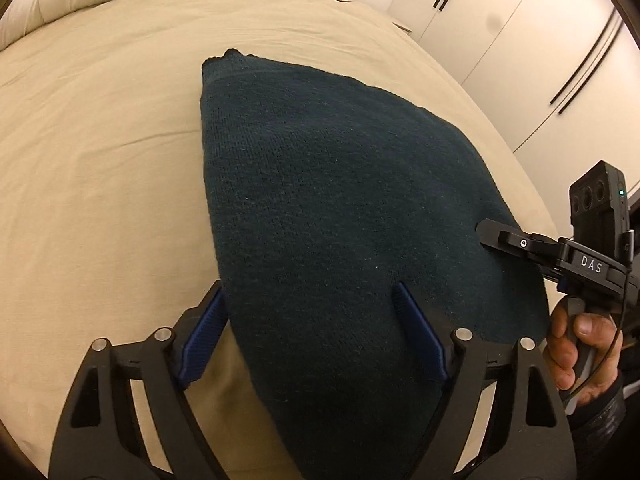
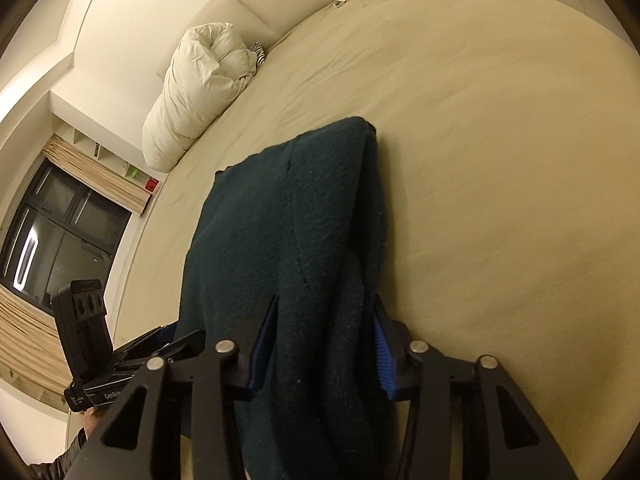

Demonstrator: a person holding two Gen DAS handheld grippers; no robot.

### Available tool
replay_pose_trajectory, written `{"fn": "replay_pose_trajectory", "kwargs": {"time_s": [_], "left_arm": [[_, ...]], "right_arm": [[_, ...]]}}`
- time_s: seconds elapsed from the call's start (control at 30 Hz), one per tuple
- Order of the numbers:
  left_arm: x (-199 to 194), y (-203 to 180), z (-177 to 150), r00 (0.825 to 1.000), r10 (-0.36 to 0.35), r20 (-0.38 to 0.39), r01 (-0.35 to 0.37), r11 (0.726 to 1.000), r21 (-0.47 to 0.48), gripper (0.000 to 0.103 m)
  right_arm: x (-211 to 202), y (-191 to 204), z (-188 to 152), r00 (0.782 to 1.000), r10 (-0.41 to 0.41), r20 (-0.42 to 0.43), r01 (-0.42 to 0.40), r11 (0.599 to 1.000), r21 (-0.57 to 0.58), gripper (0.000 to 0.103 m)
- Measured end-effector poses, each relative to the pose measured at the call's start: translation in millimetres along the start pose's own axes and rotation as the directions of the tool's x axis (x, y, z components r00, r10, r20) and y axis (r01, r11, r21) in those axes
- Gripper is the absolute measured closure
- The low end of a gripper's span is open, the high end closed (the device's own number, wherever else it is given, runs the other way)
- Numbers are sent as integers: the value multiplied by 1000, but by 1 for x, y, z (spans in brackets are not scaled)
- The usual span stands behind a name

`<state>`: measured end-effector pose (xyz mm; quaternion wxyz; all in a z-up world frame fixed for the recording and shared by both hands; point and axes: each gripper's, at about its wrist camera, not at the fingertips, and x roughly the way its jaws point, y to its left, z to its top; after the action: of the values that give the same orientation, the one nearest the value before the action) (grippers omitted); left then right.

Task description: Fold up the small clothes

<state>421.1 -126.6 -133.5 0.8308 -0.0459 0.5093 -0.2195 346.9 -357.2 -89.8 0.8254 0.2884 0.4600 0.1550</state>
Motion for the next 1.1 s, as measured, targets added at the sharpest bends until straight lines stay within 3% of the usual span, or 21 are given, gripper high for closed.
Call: {"fn": "replay_pose_trajectory", "kwargs": {"time_s": [0.17,0.33,0.43,0.63,0.73,0.87,1.0,1.1], "left_arm": [[-2,-3,0,1000,16,-2,-16,1000,13,33],[-5,-10,2,1000,15,-1,-15,1000,25,58],[-7,-14,6,1000,7,-5,-7,1000,20,68],[-62,-4,-3,997,-34,64,38,998,-55,71],[-104,10,-22,993,-36,110,42,997,-57,71],[-157,45,-55,991,-1,136,9,998,-63,71],[-192,83,-110,994,37,107,-30,997,-70,70],[-190,112,-157,997,63,46,-57,992,-113,68]], "right_arm": [[1,1,0,1000,2,-15,-2,1000,10,63],[1,16,2,998,-68,-10,67,996,-61,74],[-8,33,-1,992,-120,25,122,987,-104,78],[-49,104,-17,988,-105,110,127,968,-217,79],[-63,138,-33,991,-52,122,82,964,-252,79],[-57,181,-70,997,11,77,11,960,-281,79],[-31,200,-129,997,82,-6,-81,972,-219,79],[1,194,-170,994,71,-78,-84,981,-173,79]]}}
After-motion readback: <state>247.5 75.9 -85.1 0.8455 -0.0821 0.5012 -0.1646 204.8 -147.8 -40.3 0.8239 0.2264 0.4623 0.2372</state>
